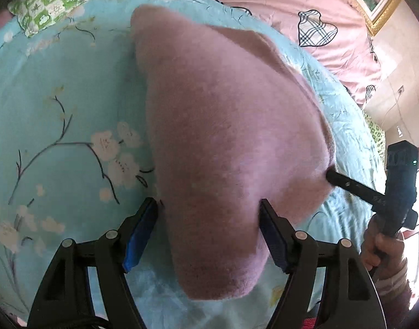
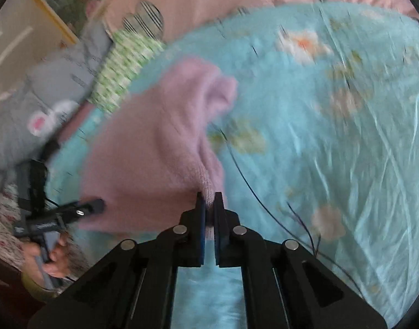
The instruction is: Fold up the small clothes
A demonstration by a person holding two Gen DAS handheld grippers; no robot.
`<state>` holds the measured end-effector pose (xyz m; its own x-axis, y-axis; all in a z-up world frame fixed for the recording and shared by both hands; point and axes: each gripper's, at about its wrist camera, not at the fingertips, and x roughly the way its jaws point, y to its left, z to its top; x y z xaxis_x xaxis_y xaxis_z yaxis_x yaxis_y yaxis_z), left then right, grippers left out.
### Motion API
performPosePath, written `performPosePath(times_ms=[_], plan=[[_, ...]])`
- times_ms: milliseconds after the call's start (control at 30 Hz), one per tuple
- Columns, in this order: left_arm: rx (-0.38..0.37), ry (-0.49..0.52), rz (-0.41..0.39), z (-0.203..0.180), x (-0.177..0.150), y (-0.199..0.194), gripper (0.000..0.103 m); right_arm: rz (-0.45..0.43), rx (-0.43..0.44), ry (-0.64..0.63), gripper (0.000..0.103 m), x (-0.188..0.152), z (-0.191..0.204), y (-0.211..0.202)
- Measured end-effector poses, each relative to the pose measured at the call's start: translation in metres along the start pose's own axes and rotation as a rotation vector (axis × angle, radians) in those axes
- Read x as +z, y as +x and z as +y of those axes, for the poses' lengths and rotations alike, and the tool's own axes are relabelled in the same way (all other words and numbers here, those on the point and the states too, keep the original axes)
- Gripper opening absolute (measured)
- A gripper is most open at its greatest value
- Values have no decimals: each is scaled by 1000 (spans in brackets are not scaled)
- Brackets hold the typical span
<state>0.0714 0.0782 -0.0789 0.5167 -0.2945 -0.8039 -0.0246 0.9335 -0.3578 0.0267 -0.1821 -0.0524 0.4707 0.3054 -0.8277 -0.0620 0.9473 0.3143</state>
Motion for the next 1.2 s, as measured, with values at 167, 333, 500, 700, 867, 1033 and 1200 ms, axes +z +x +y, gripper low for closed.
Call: performPosePath(times_ms=[167, 333, 500, 700, 867, 1033, 1200], plan=[[-3, 19, -22, 0, 1, -20, 74, -56, -13, 20, 14, -3, 6, -9], [13, 21, -153, 6, 19, -67, 73, -168, -20, 23, 25, 7, 14, -50], [-185, 0, -233, 1, 58, -80, 73, -210, 99, -6, 25, 40, 41, -50], [-167, -20, -168, 6, 98, -30, 68, -159, 159, -39, 25, 83, 67, 7], [-43, -8, -75, 15, 99, 22, 46, -33, -9, -85, 10, 92, 44, 73], [-21, 36, -84, 12, 97, 29, 46, -73, 11, -116, 9, 94, 38, 77], [-3, 67, -156, 1, 74, -9, 47, -108, 48, -91, 14, 86, 42, 50]])
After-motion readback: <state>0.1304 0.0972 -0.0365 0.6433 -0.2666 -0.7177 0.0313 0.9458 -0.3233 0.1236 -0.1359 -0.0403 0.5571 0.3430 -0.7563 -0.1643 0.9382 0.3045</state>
